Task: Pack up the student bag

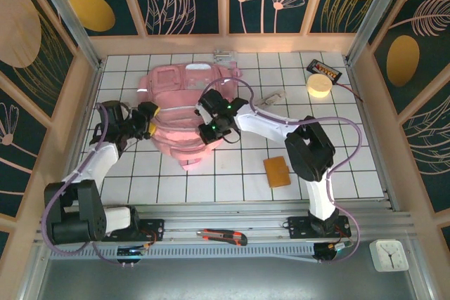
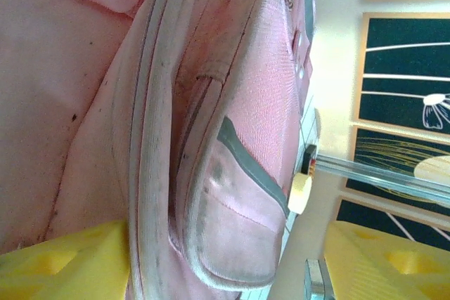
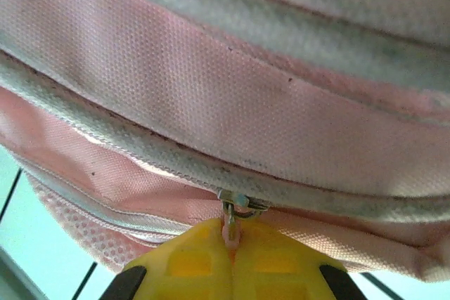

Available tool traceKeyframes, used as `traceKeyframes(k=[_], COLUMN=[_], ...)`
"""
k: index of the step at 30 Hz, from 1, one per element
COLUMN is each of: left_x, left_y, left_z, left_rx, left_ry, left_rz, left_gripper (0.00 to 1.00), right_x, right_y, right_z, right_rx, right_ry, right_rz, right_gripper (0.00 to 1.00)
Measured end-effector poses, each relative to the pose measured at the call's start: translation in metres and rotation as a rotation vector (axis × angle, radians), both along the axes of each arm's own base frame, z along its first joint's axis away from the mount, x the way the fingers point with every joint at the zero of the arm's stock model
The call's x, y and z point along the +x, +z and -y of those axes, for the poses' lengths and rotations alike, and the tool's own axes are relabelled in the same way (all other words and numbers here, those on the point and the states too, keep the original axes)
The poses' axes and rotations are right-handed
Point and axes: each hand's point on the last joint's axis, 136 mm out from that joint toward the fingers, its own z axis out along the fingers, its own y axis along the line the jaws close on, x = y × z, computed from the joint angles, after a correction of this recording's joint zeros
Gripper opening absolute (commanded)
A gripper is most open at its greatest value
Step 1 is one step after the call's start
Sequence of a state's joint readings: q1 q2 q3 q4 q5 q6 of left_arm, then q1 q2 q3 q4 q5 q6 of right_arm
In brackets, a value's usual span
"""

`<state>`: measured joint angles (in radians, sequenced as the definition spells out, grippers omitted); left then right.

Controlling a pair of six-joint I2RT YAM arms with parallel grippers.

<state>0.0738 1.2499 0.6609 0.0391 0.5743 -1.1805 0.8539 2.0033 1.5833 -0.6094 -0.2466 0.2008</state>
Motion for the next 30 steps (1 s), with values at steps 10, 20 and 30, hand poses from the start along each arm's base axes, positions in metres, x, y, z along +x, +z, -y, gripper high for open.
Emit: traceKeyframes(k=[10, 20, 30], left_x=[-0.032, -0.035, -0.022], left_y=[0.015, -0.020, -0.041], left_z=[0.025, 0.054, 0.068], left_rx=[-0.056, -0.161, -0.201], left_ry=[-0.024, -0.044, -0.050], left_rz=[0.050, -0.043, -0.107], left_gripper=[0.72, 0.63, 0.03], right_x=[0.007, -0.001, -0.009], right_y=[0.014, 0.013, 0.013], right_z=[-0.021, -0.029, -0.035], right_rx=[0.034, 0.024, 0.014], right_ry=[0.023, 0.049, 0.065], right_rz=[-0.021, -0.034, -0.023], right_gripper=[0.00, 0.00, 0.00])
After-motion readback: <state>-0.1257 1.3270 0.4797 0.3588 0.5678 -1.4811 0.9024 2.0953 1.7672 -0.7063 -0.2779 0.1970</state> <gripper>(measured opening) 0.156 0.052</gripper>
